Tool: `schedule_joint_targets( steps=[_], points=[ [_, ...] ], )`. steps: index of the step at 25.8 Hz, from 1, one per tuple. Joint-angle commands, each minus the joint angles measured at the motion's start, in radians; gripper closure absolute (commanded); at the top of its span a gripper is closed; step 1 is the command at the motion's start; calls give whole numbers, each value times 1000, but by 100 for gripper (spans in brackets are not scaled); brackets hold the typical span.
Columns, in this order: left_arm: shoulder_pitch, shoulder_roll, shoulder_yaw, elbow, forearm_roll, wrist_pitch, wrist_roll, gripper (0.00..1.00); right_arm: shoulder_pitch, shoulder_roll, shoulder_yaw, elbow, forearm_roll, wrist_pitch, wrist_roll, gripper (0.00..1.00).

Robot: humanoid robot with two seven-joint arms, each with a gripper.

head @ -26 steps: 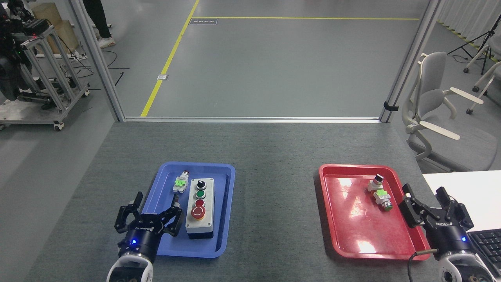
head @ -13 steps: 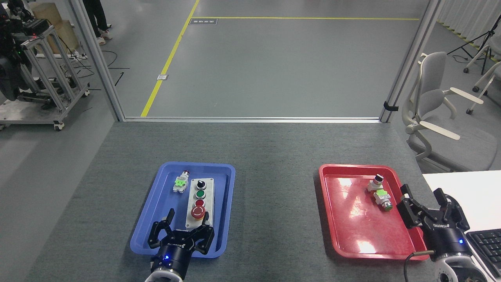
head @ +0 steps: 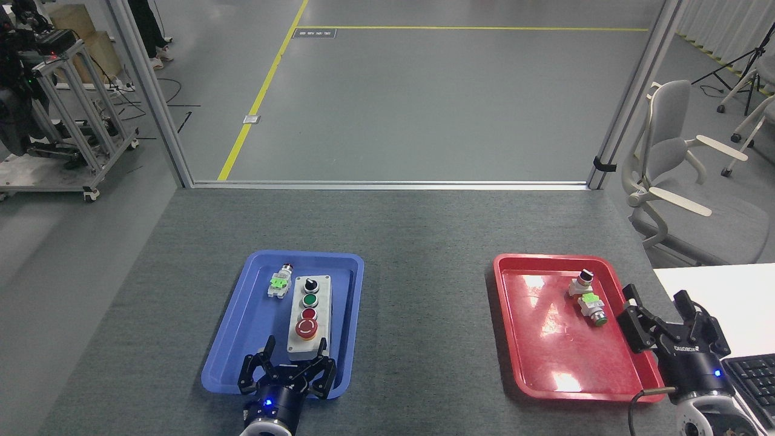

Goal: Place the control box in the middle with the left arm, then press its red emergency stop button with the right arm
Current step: 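Lower the left gripper onto the near end of the control box, then close the left gripper on the control box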

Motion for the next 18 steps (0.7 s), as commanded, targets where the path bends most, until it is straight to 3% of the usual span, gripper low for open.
schedule_joint_targets(
  steps=[1,7,10,18],
  points=[
    [-19,-8,1,49,3,8,10,0,-1,-1,1,0,0,5,1,0],
    [-39,-19,11,104,90,10,58,0,-2,1,2,0,0,8,1,0],
    [-62,-19,9,147,87,15,61,0,-2,-1,4,0,-1,8,1,0],
    [-62,-17,-2,113,78,33,62,0,-2,-8,4,5,-3,12,1,0]
  ],
)
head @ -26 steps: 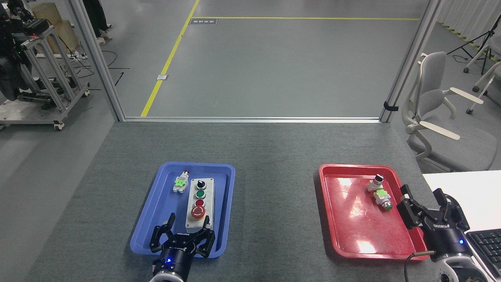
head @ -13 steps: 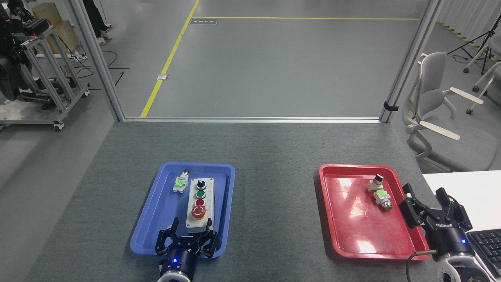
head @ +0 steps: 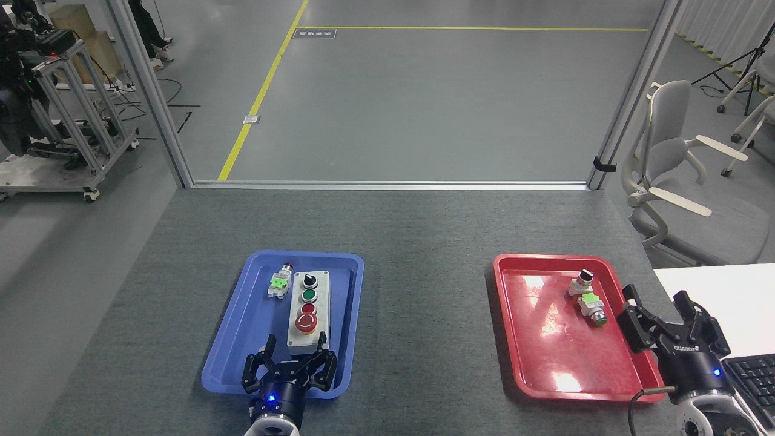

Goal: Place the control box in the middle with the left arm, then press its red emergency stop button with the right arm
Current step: 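Close the left gripper on the control box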

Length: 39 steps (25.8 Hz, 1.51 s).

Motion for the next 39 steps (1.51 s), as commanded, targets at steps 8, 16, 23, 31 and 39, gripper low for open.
schedule_joint_targets(
  steps=[8,16,23,31,39],
  points=[
    [3,6,-3,-80,-3,-15,4,0,0,-4,-1,4,0,1,1,0],
    [1,3,-4,-66,-6,-15,4,0,0,-4,-3,5,-1,1,1,0],
    [-6,-2,-21,-28,-4,-12,21,0,2,-4,-3,5,-1,1,1,0],
    [-29,-14,-24,39,5,-12,50,0,2,0,-3,5,0,1,1,0],
    [-115,-37,-24,208,9,3,104,1,2,5,-3,5,0,1,-1,0]
  ],
)
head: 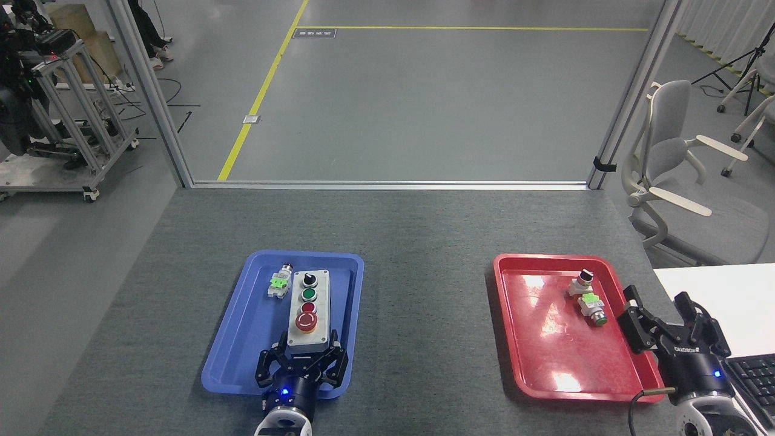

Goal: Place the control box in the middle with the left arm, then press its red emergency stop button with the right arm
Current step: 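Close the left gripper on the control box, then lift and carry the control box off the tray toward the table middle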

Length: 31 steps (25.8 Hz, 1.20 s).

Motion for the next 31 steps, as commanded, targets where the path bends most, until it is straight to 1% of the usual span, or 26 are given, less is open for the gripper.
schedule_joint_targets(
  steps=[1,3,8,10,11,16,18,20,22,25,28,31],
  points=[
    [-51,-14,0,102,2,8,32,1,0,1,0,0,0,0,0,0],
    [-71,-14,0,145,4,14,49,1,2,-1,0,0,0,0,0,0],
    [-83,-15,3,180,10,24,61,1,3,-4,0,0,-2,0,0,0],
    [-100,-15,3,203,35,30,62,2,5,-7,0,0,-2,0,0,0],
    [-105,-15,3,215,44,34,69,8,5,-7,0,0,-2,-2,0,0],
    [-100,-11,0,211,45,22,148,58,5,-9,0,0,-2,-2,0,0],
    [-95,-11,-1,205,44,19,194,67,5,-10,0,0,-2,-2,0,0],
    [-80,-11,-1,169,44,19,228,75,5,-10,0,0,-2,-2,-2,0],
    [-51,-11,-1,106,35,21,231,76,5,-10,0,0,-2,-2,0,0],
    [-36,-9,-21,34,30,21,222,76,5,-10,0,0,-2,-3,0,0],
    [-42,-15,-109,13,32,22,208,76,5,-10,1,0,-2,0,-2,0],
    [-59,-43,-227,24,35,34,199,76,5,-10,1,0,-2,-3,-2,0]
  ],
)
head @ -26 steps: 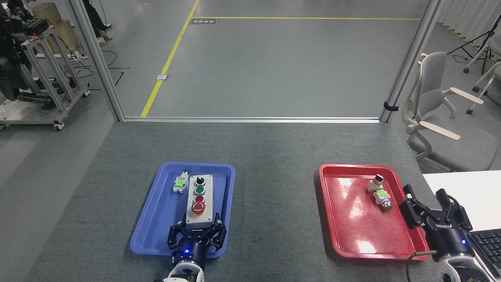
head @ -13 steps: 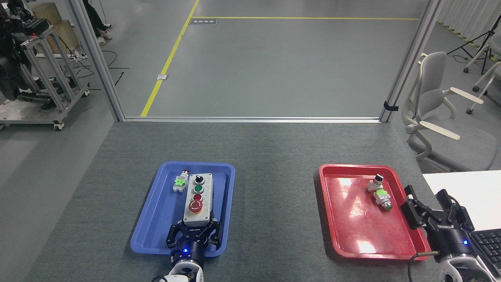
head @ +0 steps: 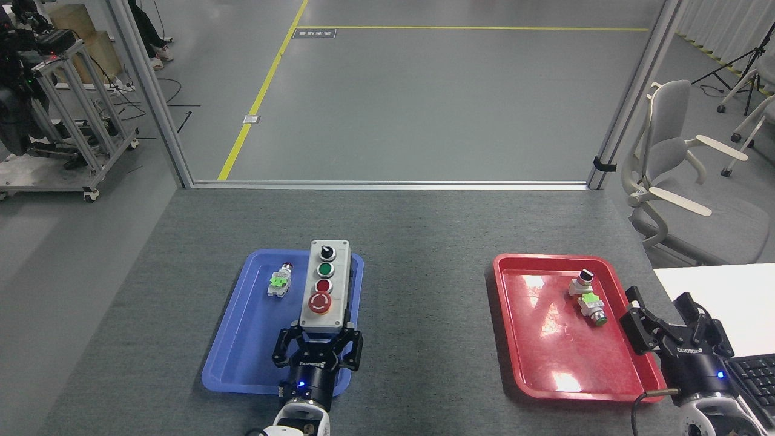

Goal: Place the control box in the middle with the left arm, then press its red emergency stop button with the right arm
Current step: 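Lift and carry the control box off the tray toward the table middle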

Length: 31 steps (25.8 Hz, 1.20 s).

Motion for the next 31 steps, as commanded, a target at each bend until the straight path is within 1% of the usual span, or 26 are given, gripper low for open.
schedule_joint_targets(
  steps=[1,4,6,9,11,14,16,19,20,21,22,24,27,29,31],
  points=[
    [-19,-20,-136,5,4,11,-7,76,0,2,0,0,0,-1,1,0],
    [-37,-21,-244,12,18,30,-14,76,0,2,0,0,0,-5,0,0],
    [-40,-21,-304,18,27,26,-44,76,0,3,0,0,0,-5,0,0],
    [-52,-21,-376,48,32,24,-65,76,0,5,0,0,0,-4,0,0],
    [-54,-21,-385,61,41,23,-68,77,0,6,0,0,0,-1,0,0],
    [-71,-21,-385,99,86,23,-97,88,0,8,-1,0,0,-1,0,0],
    [-89,-21,-387,125,121,23,-108,92,0,8,-1,3,0,1,0,0],
    [-101,-21,-393,136,133,23,-113,93,0,6,-1,3,0,1,-2,0],
    [-104,-21,-394,142,133,23,-114,97,0,6,-1,3,0,2,-2,0],
    [-108,-21,-396,157,138,23,-114,98,0,5,-1,3,0,2,-3,0],
    [-115,-21,-394,176,153,23,-114,99,0,3,-1,3,0,2,-3,0],
    [-124,-21,-396,211,225,24,-113,99,0,2,-1,5,0,2,-3,0],
    [-124,-21,-408,199,284,58,-111,100,0,0,-1,5,0,2,-3,0],
    [-124,-21,-451,160,301,141,-111,100,0,-2,-1,5,0,2,-5,0],
    [-124,-21,-523,114,351,239,-111,100,0,-9,-1,5,0,2,-5,0]
  ],
)
